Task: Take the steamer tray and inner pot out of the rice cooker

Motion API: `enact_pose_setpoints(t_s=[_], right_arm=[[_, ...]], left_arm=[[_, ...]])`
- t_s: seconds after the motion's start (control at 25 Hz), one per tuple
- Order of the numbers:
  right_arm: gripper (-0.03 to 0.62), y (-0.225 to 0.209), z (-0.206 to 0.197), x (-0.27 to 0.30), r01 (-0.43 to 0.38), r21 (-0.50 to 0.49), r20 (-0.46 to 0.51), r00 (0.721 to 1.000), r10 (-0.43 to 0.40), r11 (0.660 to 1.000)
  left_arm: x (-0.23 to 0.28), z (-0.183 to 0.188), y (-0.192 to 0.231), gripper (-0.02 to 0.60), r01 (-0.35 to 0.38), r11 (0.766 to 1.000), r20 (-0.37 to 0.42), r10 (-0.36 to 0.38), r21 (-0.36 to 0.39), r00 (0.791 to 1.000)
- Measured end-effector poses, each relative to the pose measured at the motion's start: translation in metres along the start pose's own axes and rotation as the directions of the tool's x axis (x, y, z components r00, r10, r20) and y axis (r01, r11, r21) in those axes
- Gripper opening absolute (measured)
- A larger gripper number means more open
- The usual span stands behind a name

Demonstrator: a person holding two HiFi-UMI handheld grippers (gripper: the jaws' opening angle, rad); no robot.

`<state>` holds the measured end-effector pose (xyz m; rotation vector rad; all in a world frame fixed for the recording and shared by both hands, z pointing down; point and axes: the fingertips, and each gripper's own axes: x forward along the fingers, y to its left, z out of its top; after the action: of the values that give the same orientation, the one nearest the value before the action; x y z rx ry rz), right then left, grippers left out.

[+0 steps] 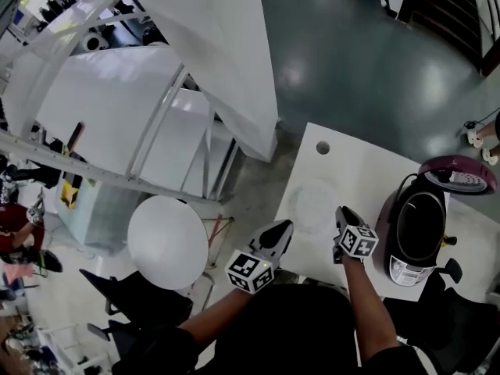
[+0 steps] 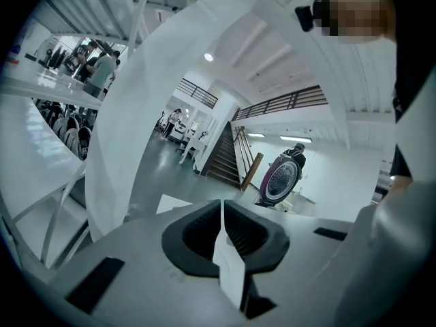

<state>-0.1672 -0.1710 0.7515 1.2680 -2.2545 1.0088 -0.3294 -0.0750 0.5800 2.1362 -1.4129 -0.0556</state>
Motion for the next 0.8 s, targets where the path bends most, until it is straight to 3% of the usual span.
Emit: enact_pose_setpoints(t_s=[0.52, 0.8], right_arm=[[0.012, 0.058, 0.06, -0.077, -0.133, -0.099, 0.043, 0.99, 0.137, 0.986], [0.012, 0.039, 0.109, -0.135, -0.09, -0.18, 0.149, 0.982, 0.118, 0.979]], left_arm=[[0.017, 0.016, -0.024, 0.015, -0.01, 0.997, 0.102, 0.018, -0.075, 0.995], [0.043, 0.028, -0.07, 0.015, 0.055, 0.997, 0.12, -0.048, -0.053, 0.992]])
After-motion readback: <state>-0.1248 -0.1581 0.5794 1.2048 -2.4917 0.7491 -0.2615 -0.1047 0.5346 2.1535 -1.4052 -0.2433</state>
